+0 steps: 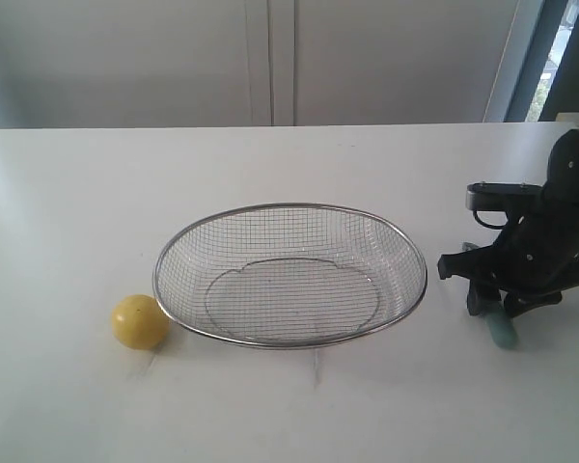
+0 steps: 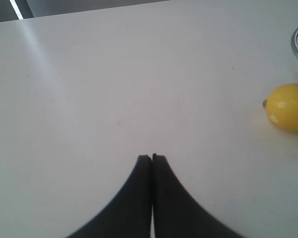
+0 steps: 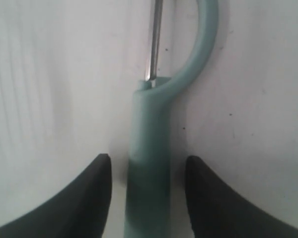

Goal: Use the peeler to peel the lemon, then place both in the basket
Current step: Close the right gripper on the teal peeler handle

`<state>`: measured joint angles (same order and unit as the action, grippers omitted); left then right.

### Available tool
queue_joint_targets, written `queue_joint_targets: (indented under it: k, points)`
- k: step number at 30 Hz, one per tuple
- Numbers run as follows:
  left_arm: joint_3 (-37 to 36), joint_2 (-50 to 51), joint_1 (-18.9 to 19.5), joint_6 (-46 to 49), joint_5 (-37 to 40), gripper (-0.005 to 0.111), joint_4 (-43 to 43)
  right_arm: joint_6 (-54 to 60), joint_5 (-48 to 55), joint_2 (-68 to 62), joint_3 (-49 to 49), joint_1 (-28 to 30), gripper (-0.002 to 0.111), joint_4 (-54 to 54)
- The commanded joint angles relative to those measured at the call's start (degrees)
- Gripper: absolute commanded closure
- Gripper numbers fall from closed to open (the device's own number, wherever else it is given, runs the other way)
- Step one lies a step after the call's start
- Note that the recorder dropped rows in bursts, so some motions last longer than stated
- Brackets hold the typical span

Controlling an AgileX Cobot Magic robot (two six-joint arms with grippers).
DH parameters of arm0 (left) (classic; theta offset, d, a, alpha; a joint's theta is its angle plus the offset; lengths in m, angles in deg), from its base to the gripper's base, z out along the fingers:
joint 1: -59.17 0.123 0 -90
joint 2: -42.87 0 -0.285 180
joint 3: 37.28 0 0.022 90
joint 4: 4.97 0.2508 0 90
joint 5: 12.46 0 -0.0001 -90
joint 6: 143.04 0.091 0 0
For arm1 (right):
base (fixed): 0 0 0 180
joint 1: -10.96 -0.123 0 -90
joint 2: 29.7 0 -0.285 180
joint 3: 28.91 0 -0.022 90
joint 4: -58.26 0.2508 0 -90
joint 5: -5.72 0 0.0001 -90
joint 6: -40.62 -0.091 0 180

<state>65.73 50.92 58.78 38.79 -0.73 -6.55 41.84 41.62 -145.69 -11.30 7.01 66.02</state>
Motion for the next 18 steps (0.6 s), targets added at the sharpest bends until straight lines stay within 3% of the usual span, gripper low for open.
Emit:
queue_joint_targets:
  k: [1,11,15,18]
  points:
    - [-0.23,-0.26,-0.34,-0.36,-0.09,0.107,-0.06,-0.04,-0.31,-0.88,-0.28,-0.02,0.063,0.00]
    - [-0.23,-0.26,-0.34,-0.36,-0.09,0.107,-0.06,-0.04,-0.05,-1.36,-0.28,-0.02,0.065,0.00]
    - [-0.23,-0.26,-0.34,-0.36,-0.09,0.107,-0.06,-0.04,1.60,-1.36,-0.28,-0.02,0.075,0.00]
    - [-0.23,-0.26,-0.34,-0.36,-0.09,0.107,-0.06,-0.04,3.68,-1.36,-0.28,-0.02,0.090,-0.45]
